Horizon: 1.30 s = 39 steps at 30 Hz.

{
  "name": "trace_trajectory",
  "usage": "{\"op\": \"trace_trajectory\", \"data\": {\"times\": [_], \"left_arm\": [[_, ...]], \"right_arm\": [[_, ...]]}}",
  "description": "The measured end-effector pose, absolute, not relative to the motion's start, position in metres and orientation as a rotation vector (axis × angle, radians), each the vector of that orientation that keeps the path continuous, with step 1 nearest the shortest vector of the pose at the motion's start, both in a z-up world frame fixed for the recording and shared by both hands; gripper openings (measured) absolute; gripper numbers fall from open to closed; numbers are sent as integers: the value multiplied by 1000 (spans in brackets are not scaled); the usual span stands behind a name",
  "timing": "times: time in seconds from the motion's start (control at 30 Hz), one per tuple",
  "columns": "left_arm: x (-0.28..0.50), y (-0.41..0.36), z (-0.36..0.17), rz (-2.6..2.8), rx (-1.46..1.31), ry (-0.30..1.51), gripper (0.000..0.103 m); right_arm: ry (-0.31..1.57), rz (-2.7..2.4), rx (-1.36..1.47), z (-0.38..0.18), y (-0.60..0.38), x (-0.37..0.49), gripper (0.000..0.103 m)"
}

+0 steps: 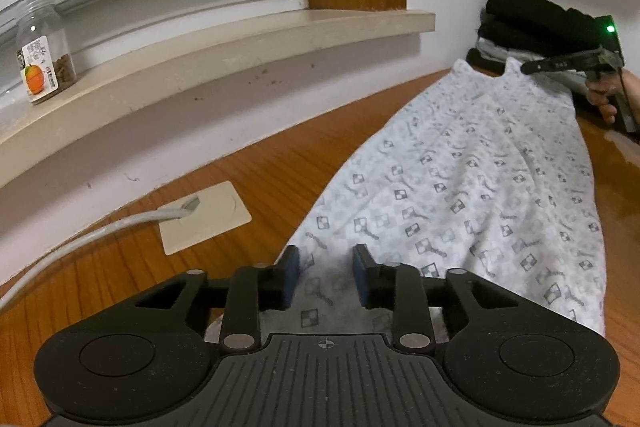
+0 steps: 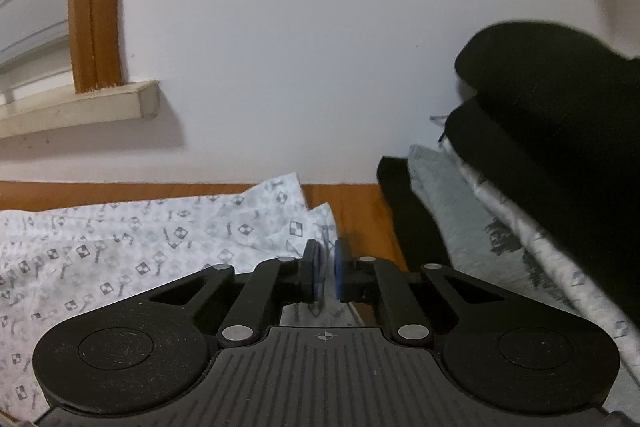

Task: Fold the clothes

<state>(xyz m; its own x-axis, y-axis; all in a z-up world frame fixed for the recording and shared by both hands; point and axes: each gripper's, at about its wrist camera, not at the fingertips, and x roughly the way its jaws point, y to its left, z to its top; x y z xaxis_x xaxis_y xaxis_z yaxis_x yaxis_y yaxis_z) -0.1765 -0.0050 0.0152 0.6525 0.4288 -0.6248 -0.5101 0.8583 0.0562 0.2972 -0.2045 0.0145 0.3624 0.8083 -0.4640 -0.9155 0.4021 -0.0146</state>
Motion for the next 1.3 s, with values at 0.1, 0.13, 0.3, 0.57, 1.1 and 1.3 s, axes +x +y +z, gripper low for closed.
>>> {"op": "trace_trajectory", "data": {"times": [0.1,0.13,0.3,0.57,1.1,1.3], "left_arm": [[-178,-1,14,526,-154,670,31],[-178,0,14,526,-161,667,18],[-186,-7,20,529,-152,613,2],[-215,-12,44,524,-216,443,2],[-207,26,35,757,-245,558,6],[-214,20,29,746,-266,574,35]], "right_arm": [[357,1109,-271,21,-213,290,9],[332,1097,-264,24,-216,288,9],[240,1058,-250,36,-232,274,8],[172,1017,-192,57,-248,271,8],[227,994,-409,60,-114,269,18],[384,1085,-386,44,-139,267,31]]}}
